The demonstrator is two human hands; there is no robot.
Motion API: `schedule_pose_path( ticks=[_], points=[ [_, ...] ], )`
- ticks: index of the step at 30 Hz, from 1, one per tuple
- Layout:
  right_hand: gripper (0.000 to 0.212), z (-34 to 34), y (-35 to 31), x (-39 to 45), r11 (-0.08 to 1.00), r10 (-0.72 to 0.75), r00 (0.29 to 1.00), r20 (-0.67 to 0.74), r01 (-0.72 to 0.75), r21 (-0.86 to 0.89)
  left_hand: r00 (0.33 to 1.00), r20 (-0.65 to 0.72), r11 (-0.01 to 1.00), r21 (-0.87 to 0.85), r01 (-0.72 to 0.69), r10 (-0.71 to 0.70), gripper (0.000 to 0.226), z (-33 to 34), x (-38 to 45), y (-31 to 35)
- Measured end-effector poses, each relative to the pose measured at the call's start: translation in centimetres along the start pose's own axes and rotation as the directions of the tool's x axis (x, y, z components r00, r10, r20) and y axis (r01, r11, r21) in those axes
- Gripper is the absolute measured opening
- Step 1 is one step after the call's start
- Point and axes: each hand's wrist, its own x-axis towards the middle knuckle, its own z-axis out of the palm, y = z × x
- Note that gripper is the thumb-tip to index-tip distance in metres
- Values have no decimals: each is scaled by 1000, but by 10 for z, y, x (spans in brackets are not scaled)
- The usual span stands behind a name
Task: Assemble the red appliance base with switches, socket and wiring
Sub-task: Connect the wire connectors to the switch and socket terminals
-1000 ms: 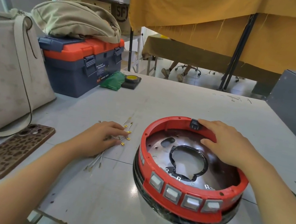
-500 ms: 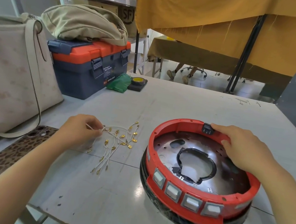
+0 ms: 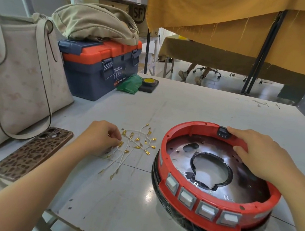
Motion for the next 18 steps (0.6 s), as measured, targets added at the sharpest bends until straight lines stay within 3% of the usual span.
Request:
schedule_pose_path(
  ticks=[4, 7, 11, 18],
  points=[
    [53, 0, 0, 0, 1000, -6, 1000, -1, 6, -6, 981, -92, 985, 63, -163, 168, 11, 5, -4, 11],
    [53, 0, 0, 0, 1000, -10, 1000, 2, 10, -5, 937, 97, 931, 116, -346, 336, 44, 13, -9, 20],
    [52, 0, 0, 0, 1000, -10, 1000, 0, 10, -3, 872, 387, 902, 181, -392, 301, 61, 26, -9, 21],
    [52, 0, 1, 0, 1000, -12, 1000, 4, 12, -3, 849, 407, 878, 188, -440, 338, 50, 23, 2, 1]
  ],
)
